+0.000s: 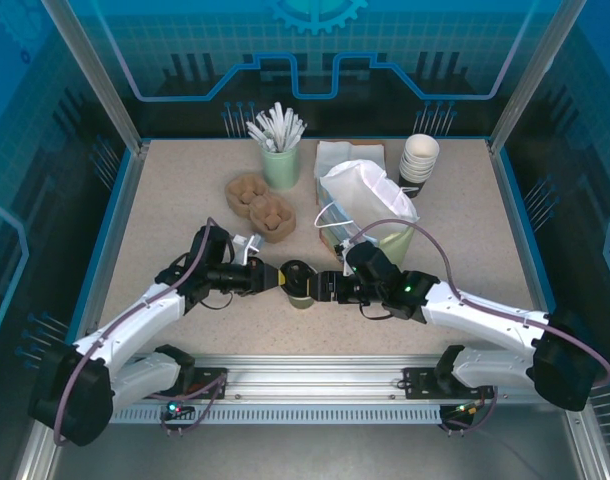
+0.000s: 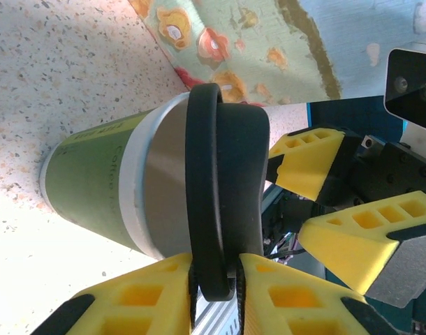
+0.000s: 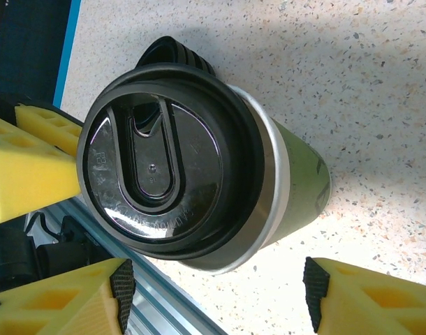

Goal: Pack the takeout coffee

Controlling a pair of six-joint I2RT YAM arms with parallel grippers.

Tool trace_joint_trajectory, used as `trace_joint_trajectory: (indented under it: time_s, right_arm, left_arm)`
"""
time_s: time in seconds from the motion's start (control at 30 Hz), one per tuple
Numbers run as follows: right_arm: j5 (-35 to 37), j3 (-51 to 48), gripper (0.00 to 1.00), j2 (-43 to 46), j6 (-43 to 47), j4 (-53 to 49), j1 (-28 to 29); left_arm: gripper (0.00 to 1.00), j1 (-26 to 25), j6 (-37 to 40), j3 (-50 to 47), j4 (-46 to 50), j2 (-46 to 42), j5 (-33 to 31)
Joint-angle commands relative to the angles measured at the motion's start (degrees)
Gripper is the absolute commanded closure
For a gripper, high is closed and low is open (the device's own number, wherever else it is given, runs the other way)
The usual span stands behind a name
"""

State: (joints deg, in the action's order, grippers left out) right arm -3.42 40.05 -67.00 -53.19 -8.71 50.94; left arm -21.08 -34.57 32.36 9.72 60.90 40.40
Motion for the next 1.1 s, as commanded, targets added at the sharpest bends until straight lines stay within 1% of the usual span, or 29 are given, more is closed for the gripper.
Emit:
trace_joint_trajectory:
  time_s: [0.0,0.3,0.6,0.77,0.9,1.07]
  right_arm:
    - [0.4,0.2,0.31,-0.5,-0.5,2.0,-0.5]
    - [0.1,1.2,0.27,-1.5,-0.1,2.5,-0.8]
    - [0.0,2.2,0.26,-2.3,0.4,2.3,-1.1]
    - [-0.2,2.8,0.26,-2.5,1.0,1.8,-1.4]
    - [-0.3,3.1,0.26,-2.5,1.2,1.6,-1.6]
    - [-0.3,3.3,0.26,-2.5,1.3,1.5,-2.0]
  left_arm:
    - [0.75,0.8,0.5,-1.2,-1.4,0.7,2.2]
    - [0.72,1.0,0.9,-1.5,-2.4,2.3,3.3]
    - [0.68,1.0,1.7,-1.4,-2.0,3.9,3.8]
    - [0.58,1.0,2.2,-1.0,-1.3,4.0,3.9]
    - [0.53,1.0,2.6,-0.4,-1.1,4.3,3.8]
    - [0.42,1.0,3.3,0.5,-0.2,3.3,3.2]
